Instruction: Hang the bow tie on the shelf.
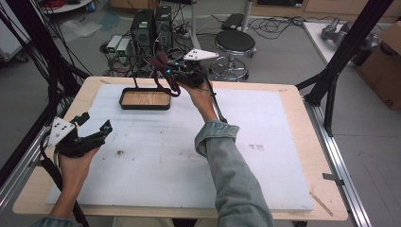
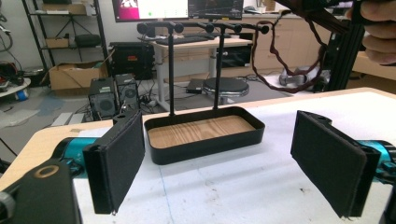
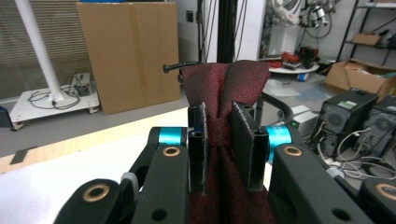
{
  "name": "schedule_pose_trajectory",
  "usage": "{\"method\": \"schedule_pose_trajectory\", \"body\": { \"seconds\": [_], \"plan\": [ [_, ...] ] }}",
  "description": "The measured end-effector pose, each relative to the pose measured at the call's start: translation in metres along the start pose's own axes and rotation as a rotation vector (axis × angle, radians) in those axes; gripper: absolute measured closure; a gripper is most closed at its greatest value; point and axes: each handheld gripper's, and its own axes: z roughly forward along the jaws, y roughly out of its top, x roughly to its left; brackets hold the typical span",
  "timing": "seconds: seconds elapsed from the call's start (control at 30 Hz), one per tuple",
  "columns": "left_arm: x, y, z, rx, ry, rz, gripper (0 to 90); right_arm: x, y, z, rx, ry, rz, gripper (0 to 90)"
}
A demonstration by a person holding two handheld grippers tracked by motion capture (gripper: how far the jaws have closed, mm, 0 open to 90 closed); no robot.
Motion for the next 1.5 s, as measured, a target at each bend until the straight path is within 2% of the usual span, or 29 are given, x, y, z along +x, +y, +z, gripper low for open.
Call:
{"method": "schedule_pose_trajectory", "body": {
  "seconds": [0.1,0.67,0.8,0.93,1.03,1.2,1.33,1.5],
  "plan": [
    [0.0,0.0,-0.001,-0.002,0.0,-0.004,17.9,0.003,0.006,0.007,-0.001,-0.004,-0.016,76.5],
    [-0.004,-0.002,-0.001,0.005,-0.009,0.002,17.9,-0.013,0.0,0.023,0.023,-0.059,0.037,76.4],
    [-0.003,-0.002,-0.002,0.004,-0.009,0.002,17.9,-0.017,0.001,0.025,0.023,-0.073,0.055,76.4],
    [-0.002,-0.002,-0.002,0.005,-0.007,0.0,17.9,-0.021,0.0,0.026,0.026,-0.099,0.047,76.4],
    [-0.002,-0.002,-0.003,0.003,-0.006,0.001,17.9,-0.024,-0.003,0.026,0.056,-0.117,0.053,76.3],
    [-0.002,-0.003,-0.003,0.007,-0.007,0.001,17.9,-0.032,-0.008,0.024,0.073,-0.136,0.082,76.2],
    [-0.003,-0.003,-0.002,0.006,-0.009,0.001,17.9,-0.036,-0.013,0.025,0.097,-0.146,0.083,76.1],
    [-0.004,-0.003,-0.001,0.009,-0.012,0.002,17.9,-0.038,-0.016,0.027,0.096,-0.141,0.102,75.8]
  ]
}}
